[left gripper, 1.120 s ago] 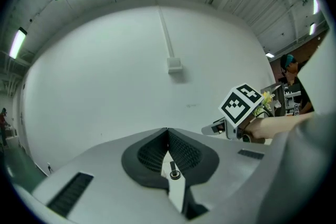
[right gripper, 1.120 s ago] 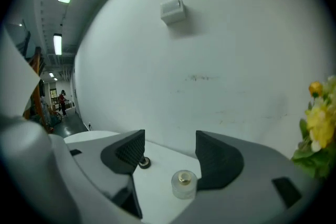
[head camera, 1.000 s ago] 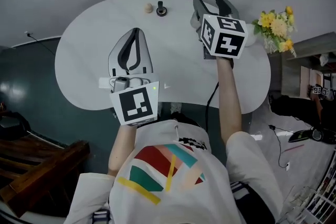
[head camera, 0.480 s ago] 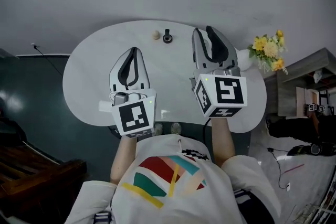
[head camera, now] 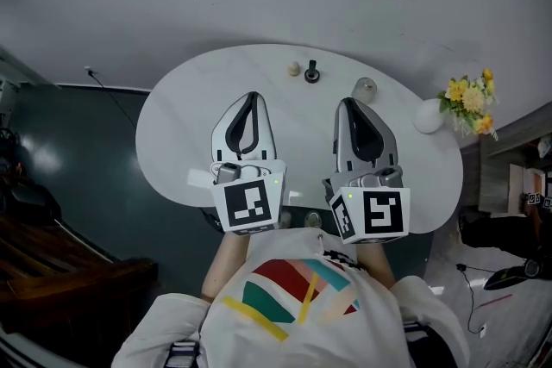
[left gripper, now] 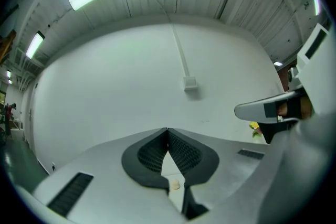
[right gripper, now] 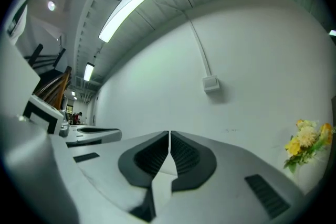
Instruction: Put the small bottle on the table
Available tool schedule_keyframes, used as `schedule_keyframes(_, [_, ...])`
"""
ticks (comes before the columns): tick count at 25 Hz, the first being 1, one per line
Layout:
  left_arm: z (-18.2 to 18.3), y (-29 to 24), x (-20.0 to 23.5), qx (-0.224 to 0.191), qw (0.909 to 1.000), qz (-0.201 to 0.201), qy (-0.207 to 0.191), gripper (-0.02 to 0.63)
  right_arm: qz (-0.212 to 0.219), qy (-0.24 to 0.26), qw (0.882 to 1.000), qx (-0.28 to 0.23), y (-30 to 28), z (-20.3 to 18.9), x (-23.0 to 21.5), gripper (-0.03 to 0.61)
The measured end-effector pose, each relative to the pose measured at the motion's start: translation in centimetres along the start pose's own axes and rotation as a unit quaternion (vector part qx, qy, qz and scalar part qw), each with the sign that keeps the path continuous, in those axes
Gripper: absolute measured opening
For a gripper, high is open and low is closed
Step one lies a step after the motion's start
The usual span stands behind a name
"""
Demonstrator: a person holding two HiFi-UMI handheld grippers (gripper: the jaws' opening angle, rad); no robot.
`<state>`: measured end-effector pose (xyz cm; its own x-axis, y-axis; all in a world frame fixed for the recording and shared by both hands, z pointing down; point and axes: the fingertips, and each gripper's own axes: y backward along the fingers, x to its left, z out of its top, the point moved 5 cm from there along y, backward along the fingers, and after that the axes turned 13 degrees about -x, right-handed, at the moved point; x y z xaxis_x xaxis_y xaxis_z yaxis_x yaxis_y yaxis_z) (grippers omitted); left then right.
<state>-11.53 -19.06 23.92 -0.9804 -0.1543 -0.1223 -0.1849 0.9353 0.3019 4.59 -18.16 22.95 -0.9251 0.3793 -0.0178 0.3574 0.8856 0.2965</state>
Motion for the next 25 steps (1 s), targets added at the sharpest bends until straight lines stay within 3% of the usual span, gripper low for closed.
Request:
schedule_keyframes(6, [0.0,0.1,0.1,-0.007,0.9999,-0.002,0.009,0.017,0.009,0.032,0.999,0.027,0.7,-1.4,1.6,0.012])
schedule_keyframes(16, [0.0,0.2,-1.2,-0.007,0.9996,-0.026,0.012,0.017,-0.002,0.035,0.999,0.04,1.3,-2.0,1.3,0.011])
schedule_keyframes(25, [0.0,0.6,-1.0,-0.005,0.9997,-0.022,0.013,0.017,0.003,0.047,0.998,0.045,1.7,-2.1,1.7,0.011])
